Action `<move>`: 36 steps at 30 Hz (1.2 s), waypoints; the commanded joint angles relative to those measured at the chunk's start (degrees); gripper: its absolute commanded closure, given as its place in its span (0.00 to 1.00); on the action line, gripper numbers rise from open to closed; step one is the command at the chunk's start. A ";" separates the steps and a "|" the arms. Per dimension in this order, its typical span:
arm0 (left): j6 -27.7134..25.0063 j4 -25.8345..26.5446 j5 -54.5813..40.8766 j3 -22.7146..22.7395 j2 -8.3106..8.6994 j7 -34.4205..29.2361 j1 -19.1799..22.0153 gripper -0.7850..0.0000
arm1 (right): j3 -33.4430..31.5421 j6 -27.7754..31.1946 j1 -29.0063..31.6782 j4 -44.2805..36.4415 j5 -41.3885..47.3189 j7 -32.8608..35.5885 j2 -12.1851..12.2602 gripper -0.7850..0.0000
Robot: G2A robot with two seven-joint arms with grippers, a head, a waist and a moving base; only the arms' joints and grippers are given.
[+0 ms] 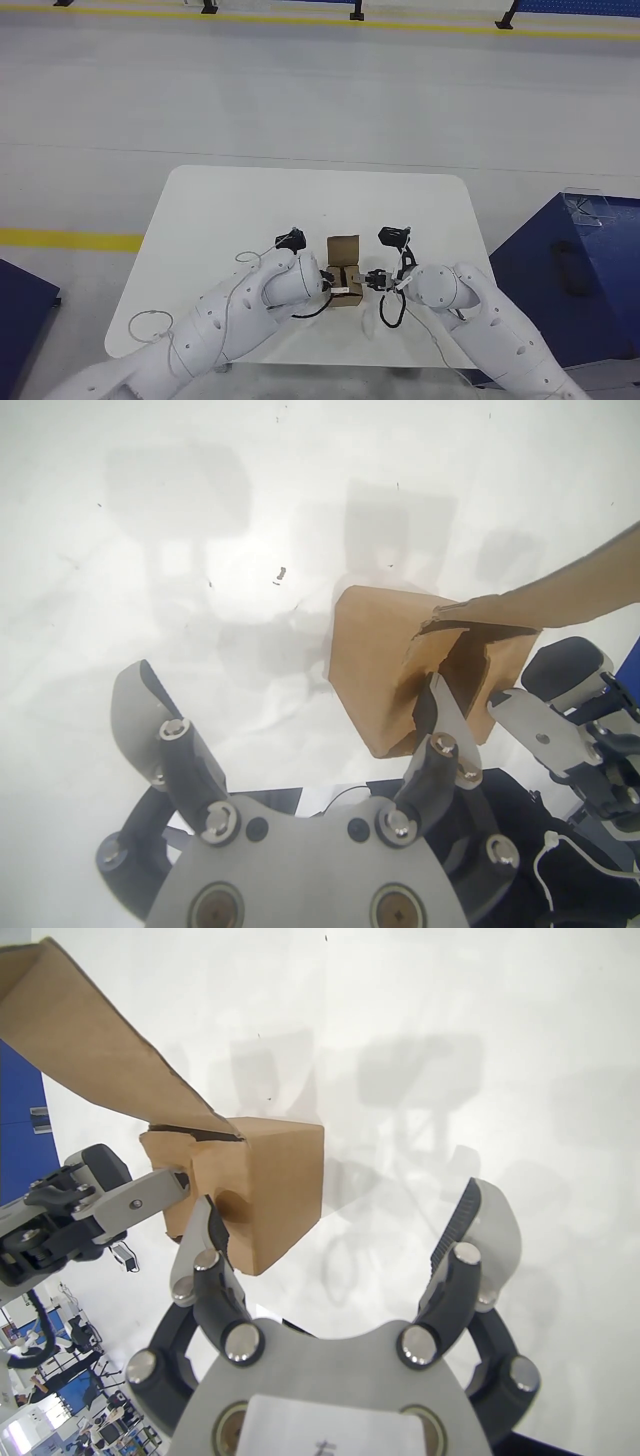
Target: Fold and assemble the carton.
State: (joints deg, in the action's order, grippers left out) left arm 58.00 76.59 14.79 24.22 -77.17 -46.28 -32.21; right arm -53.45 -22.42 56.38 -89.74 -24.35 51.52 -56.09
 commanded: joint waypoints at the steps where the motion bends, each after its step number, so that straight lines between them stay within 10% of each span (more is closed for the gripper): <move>1: 0.00 -0.75 -0.55 -0.52 -0.36 0.00 0.45 0.00 | 0.00 0.03 0.02 0.16 -0.18 -0.10 -0.09 0.00; 15: 0.00 -1.92 -1.93 0.57 -1.63 0.21 1.26 0.00 | -0.10 1.20 -0.97 3.02 -1.61 -0.99 -0.93 0.00; 29: 0.00 15.00 14.43 23.27 4.56 9.29 -13.90 0.00 | -10.60 10.69 1.96 0.60 3.67 2.78 0.90 0.00; 36: 0.00 10.32 22.63 23.27 1.58 7.70 -12.32 0.00 | -15.93 20.82 7.55 -2.04 3.80 12.59 3.00 0.00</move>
State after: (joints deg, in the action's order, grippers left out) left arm 58.00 88.28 36.77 48.09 -74.92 -37.49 -45.57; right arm -69.41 -2.20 63.33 -91.62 -19.36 63.66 -53.23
